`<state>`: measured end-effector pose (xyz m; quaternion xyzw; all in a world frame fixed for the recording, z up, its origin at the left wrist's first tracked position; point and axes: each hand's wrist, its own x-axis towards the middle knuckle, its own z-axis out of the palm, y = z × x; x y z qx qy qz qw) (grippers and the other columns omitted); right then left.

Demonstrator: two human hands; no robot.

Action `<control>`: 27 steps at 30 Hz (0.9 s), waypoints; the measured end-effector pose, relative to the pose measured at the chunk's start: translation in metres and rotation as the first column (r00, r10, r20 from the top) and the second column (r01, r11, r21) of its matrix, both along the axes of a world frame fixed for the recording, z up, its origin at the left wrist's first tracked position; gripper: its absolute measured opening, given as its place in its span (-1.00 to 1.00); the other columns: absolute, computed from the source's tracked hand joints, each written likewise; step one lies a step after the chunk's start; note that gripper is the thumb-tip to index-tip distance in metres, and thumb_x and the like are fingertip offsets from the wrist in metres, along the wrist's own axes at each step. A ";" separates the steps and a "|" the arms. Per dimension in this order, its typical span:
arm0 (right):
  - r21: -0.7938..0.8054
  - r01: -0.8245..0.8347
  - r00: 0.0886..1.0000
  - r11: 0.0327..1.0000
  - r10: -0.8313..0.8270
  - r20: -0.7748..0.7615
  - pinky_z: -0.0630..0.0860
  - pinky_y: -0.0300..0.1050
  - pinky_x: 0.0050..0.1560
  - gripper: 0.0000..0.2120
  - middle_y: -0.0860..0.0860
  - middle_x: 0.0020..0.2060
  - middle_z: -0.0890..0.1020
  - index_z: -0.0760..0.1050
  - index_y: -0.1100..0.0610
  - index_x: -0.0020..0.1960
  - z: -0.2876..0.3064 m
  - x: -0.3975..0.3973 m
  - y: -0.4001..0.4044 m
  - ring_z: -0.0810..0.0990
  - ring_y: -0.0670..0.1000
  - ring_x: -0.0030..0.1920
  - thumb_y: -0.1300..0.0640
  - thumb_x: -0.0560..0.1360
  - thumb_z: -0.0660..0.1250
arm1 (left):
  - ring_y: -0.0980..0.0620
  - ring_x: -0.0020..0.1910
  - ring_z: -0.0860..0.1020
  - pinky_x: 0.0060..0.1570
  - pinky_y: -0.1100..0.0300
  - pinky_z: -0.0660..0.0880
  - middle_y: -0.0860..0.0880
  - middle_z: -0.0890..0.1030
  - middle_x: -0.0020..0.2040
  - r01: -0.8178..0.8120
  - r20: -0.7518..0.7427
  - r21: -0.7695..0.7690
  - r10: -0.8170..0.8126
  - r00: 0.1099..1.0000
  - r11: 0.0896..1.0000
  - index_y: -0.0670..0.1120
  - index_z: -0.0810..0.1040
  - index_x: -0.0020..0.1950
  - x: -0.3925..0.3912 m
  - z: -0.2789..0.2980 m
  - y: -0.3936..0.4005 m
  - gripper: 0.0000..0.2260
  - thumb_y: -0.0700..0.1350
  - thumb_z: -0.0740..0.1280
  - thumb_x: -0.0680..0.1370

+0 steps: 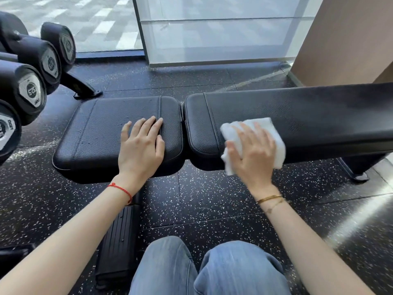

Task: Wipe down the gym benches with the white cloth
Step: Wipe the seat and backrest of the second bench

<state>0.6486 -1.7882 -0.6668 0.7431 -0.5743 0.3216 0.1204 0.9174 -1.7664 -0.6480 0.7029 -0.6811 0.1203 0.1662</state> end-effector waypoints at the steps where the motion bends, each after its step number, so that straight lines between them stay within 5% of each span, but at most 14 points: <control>1: 0.016 -0.071 0.996 0.997 0.072 -0.043 0.26 0.13 0.42 -0.46 -0.02 0.36 0.54 0.49 0.04 0.39 -0.002 0.016 0.005 0.44 0.13 0.40 -0.25 0.64 0.02 | -0.07 0.45 0.38 0.52 -0.10 0.11 -0.04 0.45 0.46 0.001 0.005 -0.003 -0.001 1.000 1.000 -0.02 0.40 0.48 0.000 0.000 0.000 -0.52 0.02 0.00 0.60; 6: 0.118 -0.252 0.927 0.960 0.275 -0.256 0.29 0.17 0.43 -0.41 0.02 0.42 0.48 0.40 0.02 0.47 0.001 0.023 0.012 0.39 0.18 0.45 -0.31 0.62 0.03 | -0.07 0.46 0.38 0.51 -0.12 0.13 -0.05 0.45 0.46 0.009 -0.002 -0.005 -0.009 1.000 1.000 -0.03 0.40 0.48 -0.001 0.000 0.002 -0.52 0.02 0.00 0.60; 12: 0.331 -0.164 0.985 0.929 0.140 0.097 0.21 0.09 0.45 -0.46 0.05 0.38 0.53 0.45 0.10 0.42 0.037 0.032 -0.029 0.38 0.18 0.45 -0.19 0.62 0.05 | -0.07 0.46 0.37 0.52 -0.09 0.12 -0.04 0.45 0.46 -0.001 -0.009 0.020 0.002 1.000 1.000 -0.04 0.40 0.48 -0.004 0.004 0.001 -0.50 0.02 -0.03 0.59; 15: 0.472 -0.292 0.956 0.832 0.246 0.158 0.03 -0.04 0.47 -0.53 0.10 0.45 0.43 0.38 0.12 0.48 0.050 0.062 -0.058 0.25 0.14 0.51 -0.10 0.67 0.10 | -0.06 0.44 0.38 0.52 -0.07 0.13 -0.02 0.46 0.45 -0.001 -0.016 0.024 0.002 1.000 1.000 -0.03 0.41 0.47 -0.005 0.006 0.001 -0.51 0.01 -0.01 0.59; 19: 0.500 -0.492 0.869 0.713 0.438 0.231 0.04 -0.05 0.47 -0.53 0.14 0.44 0.42 0.34 0.13 0.49 0.056 0.107 -0.051 0.25 0.15 0.49 -0.08 0.68 0.10 | -0.06 0.45 0.38 0.52 -0.09 0.13 -0.05 0.47 0.44 -0.011 -0.066 0.023 0.013 0.998 1.000 -0.12 0.44 0.43 -0.003 0.008 0.002 -0.55 -0.03 0.07 0.58; 23: 0.495 -0.532 0.777 0.687 0.629 -0.039 -0.10 0.07 0.56 -0.44 -0.03 0.59 0.18 0.14 -0.05 0.58 0.040 0.123 -0.030 0.05 0.18 0.58 -0.23 0.64 -0.05 | -0.10 0.35 0.46 0.46 -0.06 0.22 -0.06 0.57 0.30 -0.152 -0.182 -0.117 0.129 0.975 0.981 -0.12 0.57 0.20 0.017 0.012 0.014 -0.69 -0.10 0.16 0.55; 27: 0.603 -0.464 0.757 0.649 0.644 -0.110 -0.15 0.14 0.56 -0.45 -0.05 0.62 0.00 0.03 -0.14 0.60 0.040 0.146 -0.080 -0.07 0.19 0.60 -0.24 0.64 -0.09 | -0.11 0.35 0.45 0.44 -0.05 0.25 -0.08 0.56 0.30 -0.301 -0.219 -0.103 0.274 0.936 0.948 -0.13 0.54 0.27 0.060 0.021 0.025 -0.65 -0.13 0.18 0.52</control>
